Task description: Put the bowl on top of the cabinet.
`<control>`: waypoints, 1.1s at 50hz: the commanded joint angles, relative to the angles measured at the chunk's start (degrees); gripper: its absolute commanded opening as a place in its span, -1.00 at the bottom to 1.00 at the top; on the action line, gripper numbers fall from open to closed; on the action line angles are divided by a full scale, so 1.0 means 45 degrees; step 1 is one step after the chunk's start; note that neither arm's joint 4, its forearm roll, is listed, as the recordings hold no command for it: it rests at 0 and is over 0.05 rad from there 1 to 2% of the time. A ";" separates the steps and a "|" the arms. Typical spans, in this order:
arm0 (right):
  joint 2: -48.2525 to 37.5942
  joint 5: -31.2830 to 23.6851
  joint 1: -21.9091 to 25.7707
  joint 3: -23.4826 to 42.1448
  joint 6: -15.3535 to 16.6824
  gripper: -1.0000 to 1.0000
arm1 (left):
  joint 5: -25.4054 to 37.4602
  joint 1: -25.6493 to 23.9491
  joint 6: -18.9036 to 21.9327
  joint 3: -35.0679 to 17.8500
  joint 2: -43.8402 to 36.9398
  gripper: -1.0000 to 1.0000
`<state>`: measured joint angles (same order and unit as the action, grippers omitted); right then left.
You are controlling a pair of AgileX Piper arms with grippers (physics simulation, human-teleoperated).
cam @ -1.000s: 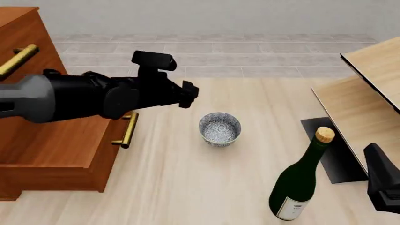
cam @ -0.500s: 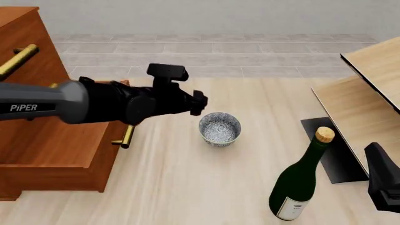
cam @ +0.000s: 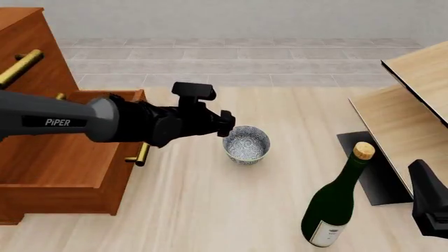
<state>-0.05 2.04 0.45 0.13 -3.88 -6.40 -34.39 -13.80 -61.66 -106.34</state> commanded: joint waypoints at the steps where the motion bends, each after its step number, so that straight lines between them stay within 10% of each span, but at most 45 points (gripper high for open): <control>1: 0.0001 0.0012 0.0011 -0.0003 0.0005 1.00 | -0.0217 -0.0080 -0.0202 -0.0045 -0.0509 1.00; 55: 0.0002 -0.0033 0.0018 0.0015 0.0030 1.00 | -0.0943 -0.0716 -0.0916 -0.0198 -0.2276 1.00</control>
<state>-0.04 1.81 0.60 0.21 -3.63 -10.20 -37.11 -17.40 -62.47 -115.59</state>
